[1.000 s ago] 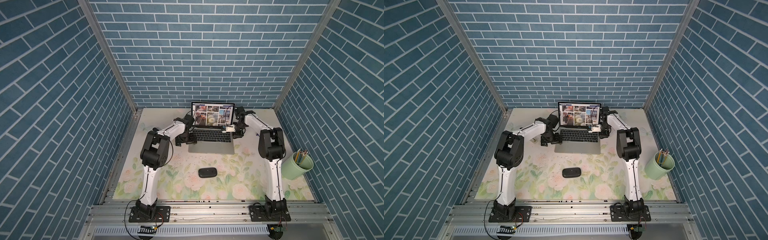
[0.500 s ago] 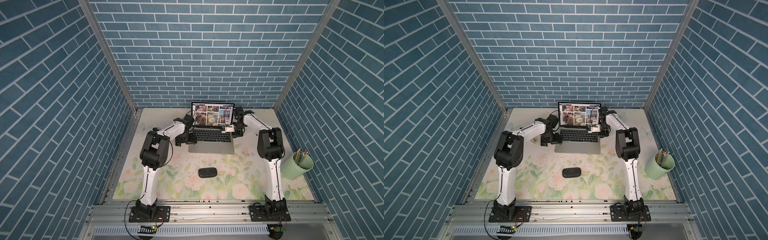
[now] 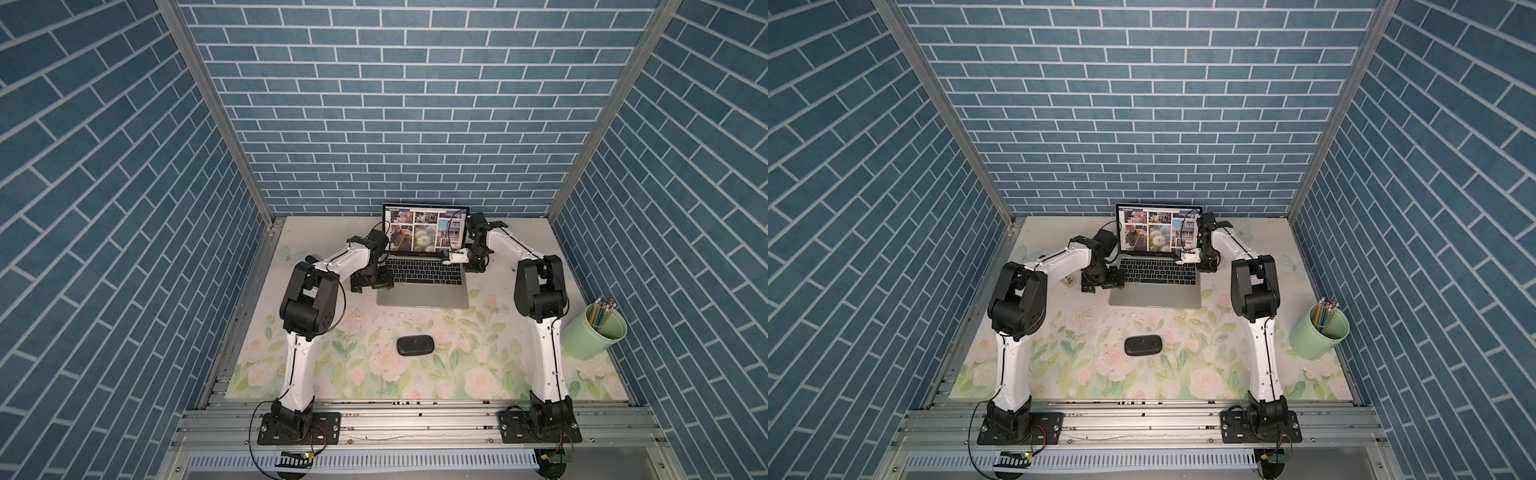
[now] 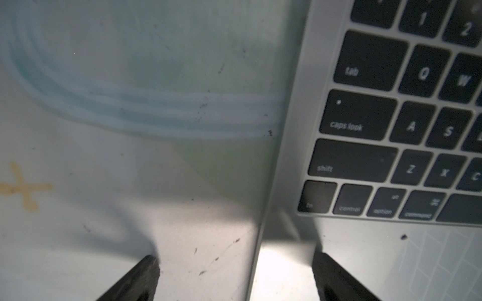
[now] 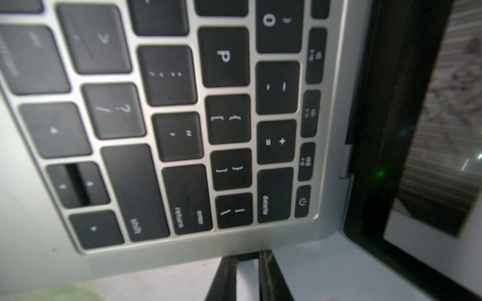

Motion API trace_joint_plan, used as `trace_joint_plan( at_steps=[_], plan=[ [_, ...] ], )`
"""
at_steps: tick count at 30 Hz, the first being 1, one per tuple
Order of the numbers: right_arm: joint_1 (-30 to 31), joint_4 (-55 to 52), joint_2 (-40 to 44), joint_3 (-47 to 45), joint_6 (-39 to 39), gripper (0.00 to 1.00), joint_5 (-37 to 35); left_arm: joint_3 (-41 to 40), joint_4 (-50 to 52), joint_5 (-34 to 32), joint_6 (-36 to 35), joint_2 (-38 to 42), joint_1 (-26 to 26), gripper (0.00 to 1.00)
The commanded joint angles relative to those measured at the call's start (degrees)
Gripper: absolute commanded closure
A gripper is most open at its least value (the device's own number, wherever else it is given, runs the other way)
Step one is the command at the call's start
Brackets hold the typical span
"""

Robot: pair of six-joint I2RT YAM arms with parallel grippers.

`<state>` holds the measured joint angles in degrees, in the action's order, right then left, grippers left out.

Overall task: Remove the wireless mouse receiver from the laptop
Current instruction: Take out the USB plug from the USB port.

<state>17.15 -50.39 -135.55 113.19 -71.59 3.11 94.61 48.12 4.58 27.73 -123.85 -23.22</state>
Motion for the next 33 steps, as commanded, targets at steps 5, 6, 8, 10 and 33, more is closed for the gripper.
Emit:
trace_joint_plan(
  at_steps=[5,6,8,10,33],
  plan=[
    [4.6,-1.6,-7.8,-4.8,1.0,1.0,8.5,-3.7,6.1,-2.1,-1.1,-3.8,-0.4,0.03],
    [4.5,-1.6,-7.6,-5.2,1.0,1.0,8.4,-3.7,6.1,-2.2,-1.1,-3.8,-0.4,0.03],
    [4.2,-1.6,-7.2,-5.7,1.1,1.0,8.3,-3.7,6.1,-2.1,-1.1,-3.9,-0.3,0.03],
    [3.8,-1.5,-6.9,-6.2,1.1,1.0,8.2,-3.7,6.1,-2.0,-1.2,-3.9,-0.4,0.04],
    [-6.0,1.3,1.9,-17.0,-0.6,1.0,-0.5,-3.7,5.9,-2.1,-1.3,-4.3,-0.4,0.03]
  ],
)
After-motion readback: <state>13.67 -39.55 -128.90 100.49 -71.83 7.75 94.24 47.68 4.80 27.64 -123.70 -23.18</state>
